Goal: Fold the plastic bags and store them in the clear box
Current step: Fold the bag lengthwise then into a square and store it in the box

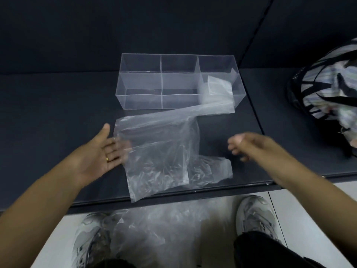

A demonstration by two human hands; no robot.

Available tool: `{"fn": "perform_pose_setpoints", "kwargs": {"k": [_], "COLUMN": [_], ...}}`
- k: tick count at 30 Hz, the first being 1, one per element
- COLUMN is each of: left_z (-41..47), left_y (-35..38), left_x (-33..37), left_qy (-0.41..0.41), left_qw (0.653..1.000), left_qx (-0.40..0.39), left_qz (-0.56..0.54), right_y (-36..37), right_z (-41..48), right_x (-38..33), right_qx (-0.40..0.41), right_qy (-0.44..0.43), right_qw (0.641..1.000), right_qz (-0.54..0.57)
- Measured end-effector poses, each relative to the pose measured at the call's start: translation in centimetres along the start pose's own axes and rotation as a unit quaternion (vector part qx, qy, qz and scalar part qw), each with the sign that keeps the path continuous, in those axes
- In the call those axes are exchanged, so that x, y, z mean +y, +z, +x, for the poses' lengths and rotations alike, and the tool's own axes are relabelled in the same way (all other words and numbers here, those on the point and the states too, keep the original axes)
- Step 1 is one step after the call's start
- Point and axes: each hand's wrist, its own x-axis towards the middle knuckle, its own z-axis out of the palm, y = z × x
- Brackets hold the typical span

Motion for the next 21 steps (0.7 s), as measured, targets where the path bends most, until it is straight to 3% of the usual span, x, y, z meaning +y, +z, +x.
{"fn": "perform_pose_setpoints", "kwargs": {"k": [3,7,11,17,21], "left_z": [-1.9,-4.3,-5.2,-3.7,-3.4], "left_y": [-1.0,-0.3,0.9,0.6,0.8], "left_x": [-2.7,-5.7,-6.8,-5.1,-4.8], "left_qy": [-0.041,-0.042,-0.016,0.072,0.060], "left_qw": [0.999,0.998,0.999,0.985,0.988], "left_qx": [-0.025,-0.023,0.047,0.155,0.141], "left_qz": [-0.020,-0.030,0.018,-0.001,0.021], "right_y": [1.5,2.7,2.7,-0.3,-1.1], "right_z": [-2.6,-3.3,-2.7,-1.0,-0.9], "right_x": [1.7,3.5,4.1,4.8,5.6], "right_qx": [-0.029,0.032,0.086,0.155,0.149], "right_qy": [0.024,0.023,-0.007,-0.009,0.015], "right_qw": [0.999,0.998,0.996,0.987,0.988], "right_qz": [-0.036,-0.053,-0.011,0.034,0.040]}}
